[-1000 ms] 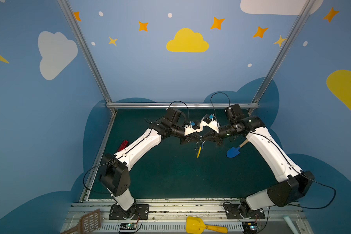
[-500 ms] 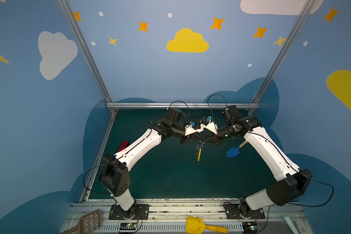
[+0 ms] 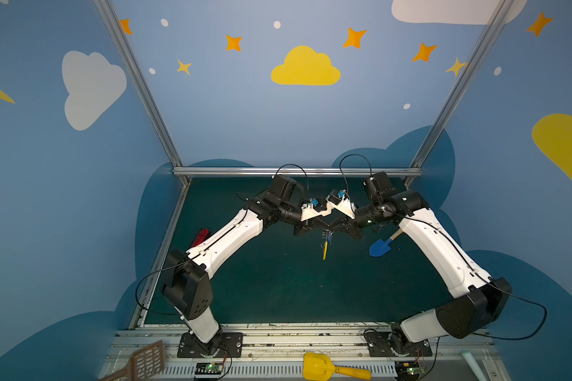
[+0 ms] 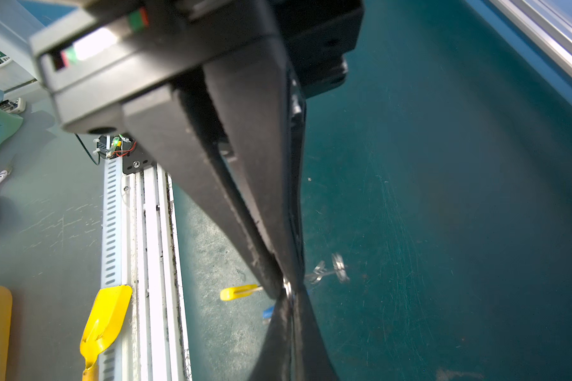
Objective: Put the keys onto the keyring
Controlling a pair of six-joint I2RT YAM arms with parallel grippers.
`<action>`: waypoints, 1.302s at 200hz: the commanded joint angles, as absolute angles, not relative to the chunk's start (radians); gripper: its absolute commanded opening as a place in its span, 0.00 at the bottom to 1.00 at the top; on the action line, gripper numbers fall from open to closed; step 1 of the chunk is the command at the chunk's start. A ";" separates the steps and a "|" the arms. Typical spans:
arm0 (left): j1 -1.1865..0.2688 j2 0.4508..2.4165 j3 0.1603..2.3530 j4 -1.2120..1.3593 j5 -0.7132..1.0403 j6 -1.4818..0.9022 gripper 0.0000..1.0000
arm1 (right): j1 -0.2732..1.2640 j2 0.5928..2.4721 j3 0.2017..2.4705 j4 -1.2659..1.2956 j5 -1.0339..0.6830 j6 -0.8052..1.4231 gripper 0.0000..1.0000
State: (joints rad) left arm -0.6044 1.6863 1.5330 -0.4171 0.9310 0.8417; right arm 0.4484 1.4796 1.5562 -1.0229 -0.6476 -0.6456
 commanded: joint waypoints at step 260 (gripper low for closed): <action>-0.580 1.597 1.384 -0.001 1.048 0.576 0.04 | 0.333 1.269 1.270 -0.550 -0.911 -0.456 0.29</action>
State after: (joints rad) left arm -0.5827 1.6268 1.3930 -0.0586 1.0199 0.6025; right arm 0.3351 1.2568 1.2423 -0.5777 -0.8452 -0.4812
